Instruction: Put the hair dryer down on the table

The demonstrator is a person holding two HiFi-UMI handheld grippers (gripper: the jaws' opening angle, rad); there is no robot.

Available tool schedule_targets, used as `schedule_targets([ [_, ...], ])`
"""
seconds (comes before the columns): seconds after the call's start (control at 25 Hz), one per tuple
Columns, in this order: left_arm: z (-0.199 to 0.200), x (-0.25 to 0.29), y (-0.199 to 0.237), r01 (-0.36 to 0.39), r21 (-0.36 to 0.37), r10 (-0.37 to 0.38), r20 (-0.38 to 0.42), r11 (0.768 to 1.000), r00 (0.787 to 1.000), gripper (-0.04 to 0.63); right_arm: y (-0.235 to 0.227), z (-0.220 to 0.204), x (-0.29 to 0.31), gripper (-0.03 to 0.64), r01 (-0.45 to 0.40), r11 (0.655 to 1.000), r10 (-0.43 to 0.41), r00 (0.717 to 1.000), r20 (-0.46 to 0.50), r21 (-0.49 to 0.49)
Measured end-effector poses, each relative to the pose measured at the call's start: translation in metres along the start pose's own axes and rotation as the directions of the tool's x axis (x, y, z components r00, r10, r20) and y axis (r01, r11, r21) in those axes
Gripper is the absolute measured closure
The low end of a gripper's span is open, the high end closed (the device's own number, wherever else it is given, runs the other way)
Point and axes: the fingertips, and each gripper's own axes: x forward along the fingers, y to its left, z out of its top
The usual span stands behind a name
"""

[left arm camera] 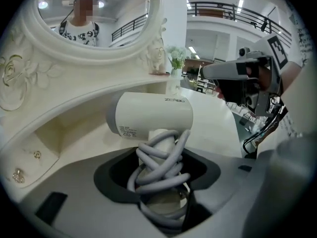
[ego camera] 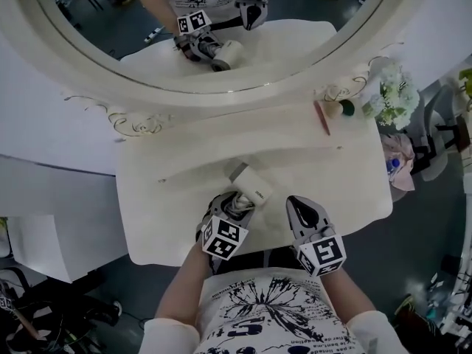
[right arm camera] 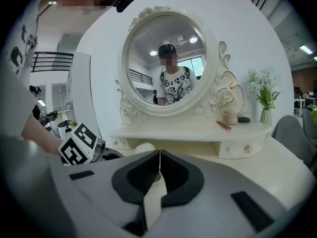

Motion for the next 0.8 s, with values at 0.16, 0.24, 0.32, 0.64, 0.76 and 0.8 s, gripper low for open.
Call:
schedule_targets([
  [0.16,-0.005,0.007,-0.003,0.014,-0.009,-0.014,-0.029,1.0,0.999,0.341,-0.004,0.0,-0.003,0.597,0.004,1.0,-0.004,1.0,-0.006,0.01],
  [0.24,-0.006,0.008,-0.003,0.023,-0.008,-0.023,-0.036,1.0,0.999,0.341,-0.006,0.0,-0.004,0.597,0.007,1.0,-0.007,1.0,-0.009,0.013],
  [0.32,-0.007,0.009,-0.004,0.036,-0.012,-0.037,-0.047,0.999,0.998,0.341,-0.007,0.001,-0.005,0.597,0.012,1.0,-0.012,1.0,-0.009,0.012],
  [0.64,-0.004,0.008,-0.005,0.043,-0.018,-0.044,-0.032,0.999,0.999,0.319,-0.002,0.003,-0.01,0.597,0.012,1.0,-0.012,1.0,-0.001,0.005],
  [0.76,0.007,-0.006,-0.003,0.001,0.013,-0.002,0.052,1.0,0.999,0.308,0.003,0.007,-0.011,0.597,0.006,1.0,-0.006,1.0,0.007,0.004],
  [0.8,0.012,-0.012,-0.002,-0.025,0.038,0.022,0.087,0.999,0.996,0.308,0.006,0.008,-0.012,0.597,0.002,1.0,-0.002,1.0,0.009,0.003],
])
